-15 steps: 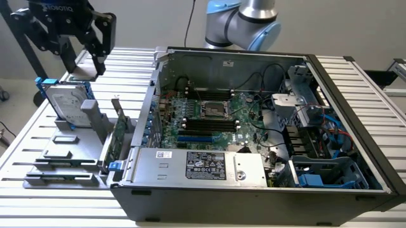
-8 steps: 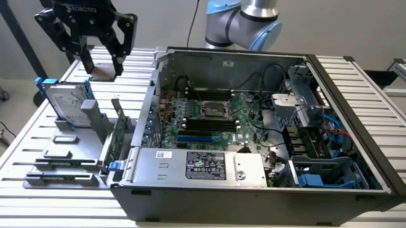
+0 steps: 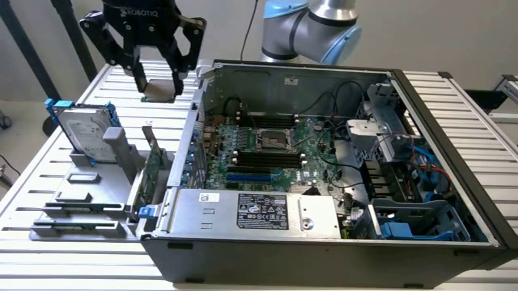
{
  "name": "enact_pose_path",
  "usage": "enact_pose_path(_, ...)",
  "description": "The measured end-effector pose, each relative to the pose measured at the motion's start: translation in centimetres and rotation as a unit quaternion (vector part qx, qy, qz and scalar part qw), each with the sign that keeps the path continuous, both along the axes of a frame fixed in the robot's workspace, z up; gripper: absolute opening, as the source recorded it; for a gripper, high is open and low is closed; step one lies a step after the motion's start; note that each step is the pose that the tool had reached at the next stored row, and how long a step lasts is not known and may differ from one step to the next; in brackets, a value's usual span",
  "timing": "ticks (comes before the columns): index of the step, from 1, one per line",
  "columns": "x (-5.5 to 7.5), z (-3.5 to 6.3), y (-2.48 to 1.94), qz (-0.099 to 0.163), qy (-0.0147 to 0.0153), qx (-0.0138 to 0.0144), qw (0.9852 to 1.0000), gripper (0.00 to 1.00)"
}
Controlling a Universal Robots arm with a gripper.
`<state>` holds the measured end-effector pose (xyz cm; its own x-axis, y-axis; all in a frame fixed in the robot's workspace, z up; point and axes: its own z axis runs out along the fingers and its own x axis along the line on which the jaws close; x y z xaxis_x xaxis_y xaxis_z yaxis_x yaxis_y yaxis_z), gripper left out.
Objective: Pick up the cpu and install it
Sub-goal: 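Pick up the cpu and move it towards the insertion slot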
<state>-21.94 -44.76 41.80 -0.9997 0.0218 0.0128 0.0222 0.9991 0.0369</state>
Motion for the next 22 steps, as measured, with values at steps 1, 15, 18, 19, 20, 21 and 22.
enact_pose_path(1, 0.5, 0.0, 0.0, 0.0, 0.0, 0.0023, 1.0, 0.55)
enact_pose_path(15, 6.8, 0.0, 0.01, 0.0, 0.0, 0.0272, 0.9996, 0.55)
enact_pose_path(18, 8.2, 0.01, 0.0, 0.0, 0.0001, 0.0318, 0.9995, 0.55)
enact_pose_path(19, 8.6, 0.0, 0.01, 0.0, 0.0, 0.0331, 0.9995, 0.55)
enact_pose_path(20, 9.1, -0.01, 0.0, 0.0, 0.0, 0.034, 0.9994, 0.55)
enact_pose_path(21, 9.5, -0.03, 0.02, 0.0, 0.0, 0.0344, 0.9994, 0.55)
enact_pose_path(22, 10.0, -0.09, 0.07, 0.0, 0.0001, 0.0345, 0.9994, 0.55)
